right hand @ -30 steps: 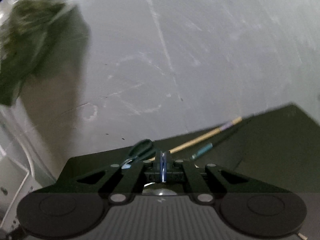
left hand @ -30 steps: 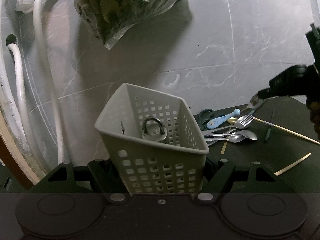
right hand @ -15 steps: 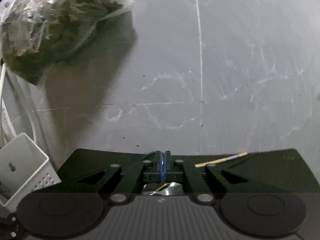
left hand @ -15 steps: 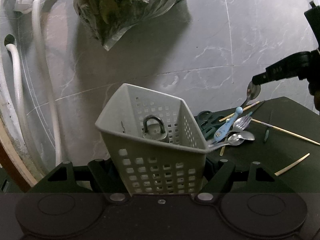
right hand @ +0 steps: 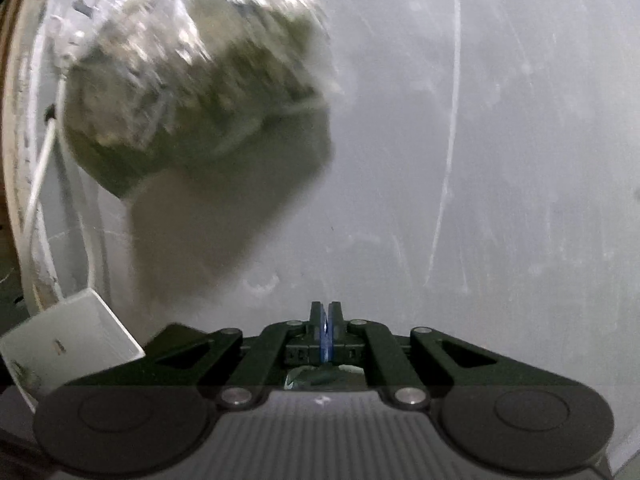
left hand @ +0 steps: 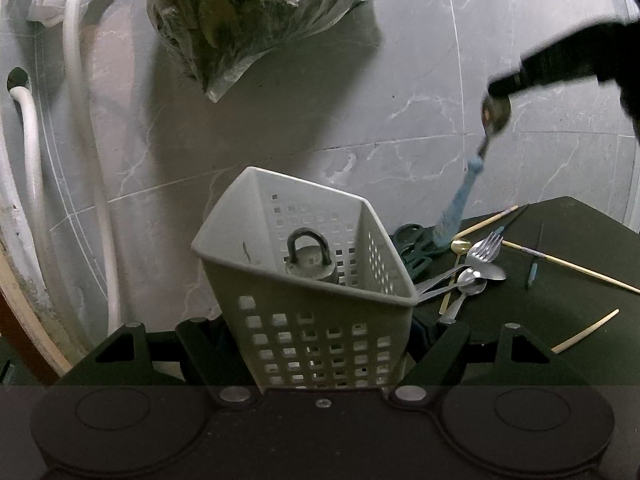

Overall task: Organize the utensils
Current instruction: 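Lift the blue-handled spoon and drop it into the caddy with the right tool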

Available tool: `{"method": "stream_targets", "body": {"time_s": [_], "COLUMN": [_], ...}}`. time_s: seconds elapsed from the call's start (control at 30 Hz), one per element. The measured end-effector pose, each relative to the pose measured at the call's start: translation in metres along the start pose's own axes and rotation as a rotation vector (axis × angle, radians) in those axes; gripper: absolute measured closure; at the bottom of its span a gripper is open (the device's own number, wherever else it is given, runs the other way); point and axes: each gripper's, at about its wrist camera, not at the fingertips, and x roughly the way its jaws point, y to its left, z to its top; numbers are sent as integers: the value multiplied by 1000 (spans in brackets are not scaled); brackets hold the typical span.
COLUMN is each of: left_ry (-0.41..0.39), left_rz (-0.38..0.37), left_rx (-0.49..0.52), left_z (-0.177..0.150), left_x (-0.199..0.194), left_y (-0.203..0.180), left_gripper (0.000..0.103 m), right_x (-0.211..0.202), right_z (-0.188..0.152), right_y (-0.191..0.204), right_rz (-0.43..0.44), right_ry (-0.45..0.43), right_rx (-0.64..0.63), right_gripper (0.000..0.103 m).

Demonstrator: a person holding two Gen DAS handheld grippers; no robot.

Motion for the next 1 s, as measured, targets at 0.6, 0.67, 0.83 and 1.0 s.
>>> {"method": "stream_targets", "body": {"time_s": [0.6,0.67,0.83,1.0], "left_ry": [-4,-6,-9,-12], "left_rz": [-7,-11,-24,-39], "left_rx": [-1,0,3,11], "left_z": [1,0,-2,-5], "left_x": [2,1,-2,-7], "left_y": [-1,-2,-2,-2], "left_gripper": [25,25,25,25], "right_x": [-40,-35,-33,-29], "right_z": [62,58,42,30], "right_y": [60,71,93,105], "right_rz": [259,288,329,368], "right_ry": [-211,-195,-169,-119], "right_rx": [-145,-161,-217,-247], "right_gripper": [102,102,102,102]}}
